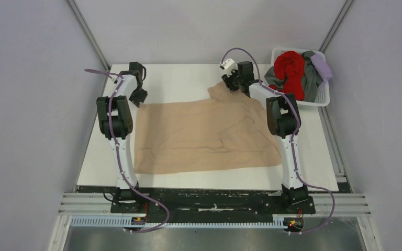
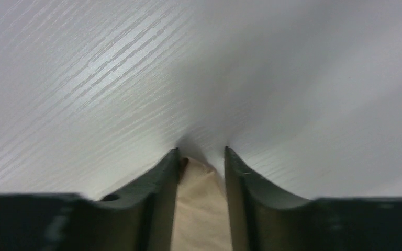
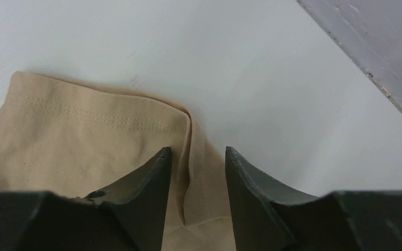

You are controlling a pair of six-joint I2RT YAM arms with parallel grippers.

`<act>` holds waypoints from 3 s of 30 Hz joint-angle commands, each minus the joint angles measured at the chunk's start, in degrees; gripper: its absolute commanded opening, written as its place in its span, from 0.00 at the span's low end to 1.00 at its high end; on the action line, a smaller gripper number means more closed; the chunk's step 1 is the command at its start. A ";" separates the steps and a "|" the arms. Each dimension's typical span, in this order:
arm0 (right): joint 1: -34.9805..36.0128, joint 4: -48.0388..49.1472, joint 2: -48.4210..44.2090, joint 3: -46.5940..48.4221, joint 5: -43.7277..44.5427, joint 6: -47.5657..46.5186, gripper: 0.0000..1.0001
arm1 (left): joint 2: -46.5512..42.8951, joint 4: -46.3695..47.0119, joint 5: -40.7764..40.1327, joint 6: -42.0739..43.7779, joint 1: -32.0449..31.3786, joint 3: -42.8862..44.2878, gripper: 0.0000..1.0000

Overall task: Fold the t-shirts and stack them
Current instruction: Grab the side of the flattened tshirt furthest away from the robot with both arms, then fold the other side of the tshirt into a rectangle

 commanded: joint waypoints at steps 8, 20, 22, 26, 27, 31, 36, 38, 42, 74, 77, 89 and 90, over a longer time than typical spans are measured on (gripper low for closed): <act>-1.03 -0.95 0.92 2.34 -0.04 -1.05 0.19 | 0.66 -2.33 2.51 4.74 -0.98 -2.93 0.02; -0.94 4.27 -17.23 -15.18 -6.45 -9.59 0.00 | -17.85 14.61 2.08 7.31 -3.96 -20.41 0.02; -0.94 3.70 -20.70 -18.68 -6.04 -11.32 0.00 | -21.14 17.24 2.27 7.13 -3.97 -24.17 0.02; -0.77 -1.09 -26.54 -23.06 -7.53 -13.90 0.00 | -25.74 18.91 2.51 6.90 -4.02 -29.65 0.02; -0.62 -1.82 -27.95 -24.93 -8.01 -14.25 0.00 | -26.66 19.41 2.58 6.71 -4.06 -30.74 0.02; 0.26 -1.85 -35.27 -33.23 -9.76 -14.98 0.00 | -30.28 21.53 3.82 6.54 -4.03 -35.25 0.02; 2.12 -3.69 -44.11 -43.64 -7.77 -17.60 0.00 | -34.59 21.72 4.37 6.86 -4.06 -40.17 0.02; 2.95 -4.25 -47.71 -46.96 -5.31 -17.61 0.00 | -37.21 21.94 4.36 6.62 -4.05 -42.95 0.02; 3.71 -6.51 -54.33 -51.97 -1.51 -16.94 0.00 | -43.59 24.05 4.18 6.03 -4.02 -49.62 0.02; 12.17 -28.55 -76.95 -58.44 10.36 -7.08 0.00 | -64.35 21.95 -6.71 1.35 -2.93 -62.67 0.02; 13.79 -31.92 -77.08 -59.65 15.37 -4.43 0.00 | -64.68 21.05 -8.34 -2.22 -2.84 -64.57 0.02; 17.06 -40.12 -77.50 -63.64 12.44 -0.41 0.29 | -67.56 18.78 -12.84 -7.72 -2.74 -68.96 0.55; 17.31 -40.73 -78.08 -63.15 12.09 -0.25 0.33 | -68.48 17.99 -13.34 -7.93 -2.70 -68.59 0.67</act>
